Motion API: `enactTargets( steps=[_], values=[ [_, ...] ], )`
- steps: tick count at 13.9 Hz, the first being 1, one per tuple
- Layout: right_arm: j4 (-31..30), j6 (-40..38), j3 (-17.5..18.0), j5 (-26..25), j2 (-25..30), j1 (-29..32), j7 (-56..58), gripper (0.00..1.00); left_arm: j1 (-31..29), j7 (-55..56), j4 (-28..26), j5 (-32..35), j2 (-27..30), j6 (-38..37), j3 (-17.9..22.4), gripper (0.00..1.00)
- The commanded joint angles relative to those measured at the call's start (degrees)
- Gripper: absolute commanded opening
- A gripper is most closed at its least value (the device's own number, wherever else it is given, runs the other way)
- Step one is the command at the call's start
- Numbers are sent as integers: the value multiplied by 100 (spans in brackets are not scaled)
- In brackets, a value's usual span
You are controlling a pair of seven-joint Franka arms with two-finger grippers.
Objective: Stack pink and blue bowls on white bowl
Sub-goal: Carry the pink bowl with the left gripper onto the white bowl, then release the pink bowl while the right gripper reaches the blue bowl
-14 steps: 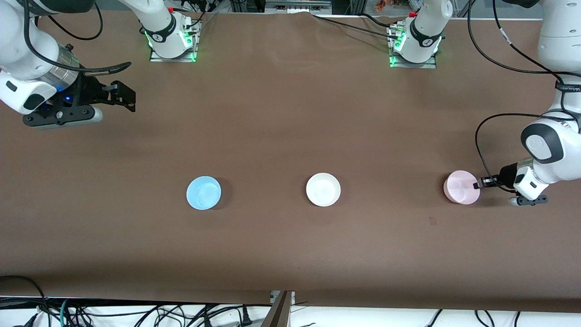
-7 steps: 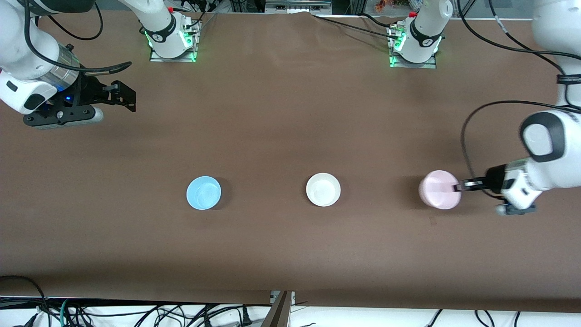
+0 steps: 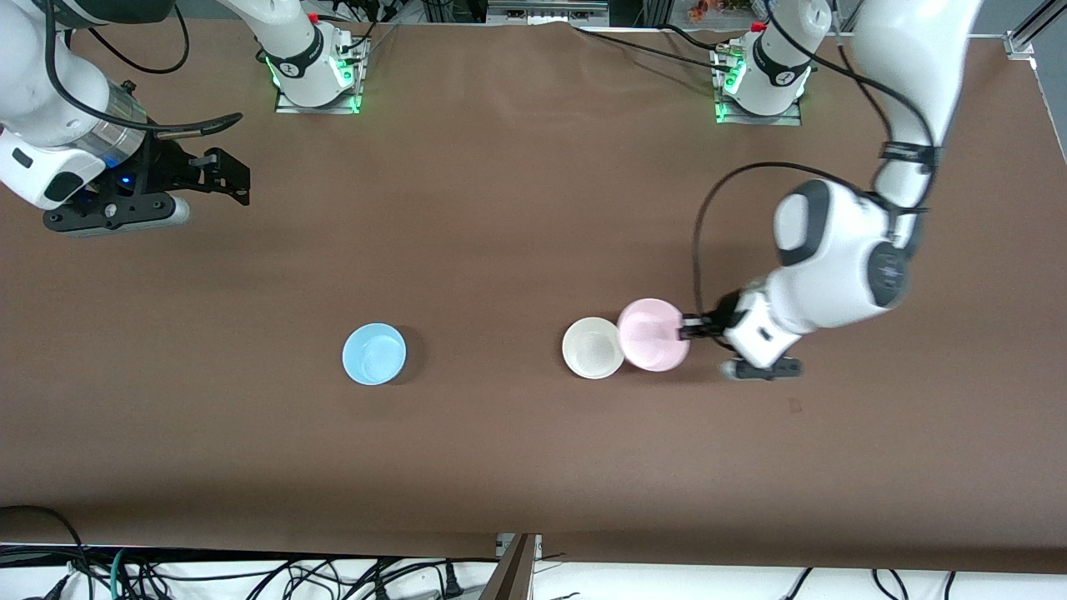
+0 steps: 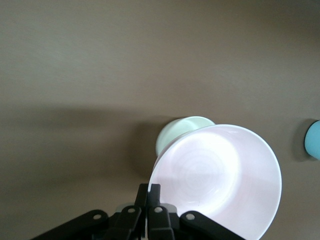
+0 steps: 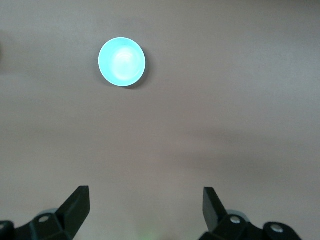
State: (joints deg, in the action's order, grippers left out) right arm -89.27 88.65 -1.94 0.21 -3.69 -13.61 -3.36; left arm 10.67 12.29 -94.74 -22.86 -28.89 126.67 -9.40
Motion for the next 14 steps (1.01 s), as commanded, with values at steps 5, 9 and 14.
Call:
enactTargets(
  steps=[5, 9, 14],
  values=[
    [165, 205, -26, 50, -26, 113, 107, 100, 629, 353, 78, 166, -732, 947, 87, 0],
    [156, 363, -8, 76, -245, 96, 45, 100, 691, 529, 69, 536, -759, 947, 87, 0],
    [86, 1083, 36, 243, -1045, -62, 116, 100, 691, 537, 87, 537, -882, 947, 87, 0]
  ],
)
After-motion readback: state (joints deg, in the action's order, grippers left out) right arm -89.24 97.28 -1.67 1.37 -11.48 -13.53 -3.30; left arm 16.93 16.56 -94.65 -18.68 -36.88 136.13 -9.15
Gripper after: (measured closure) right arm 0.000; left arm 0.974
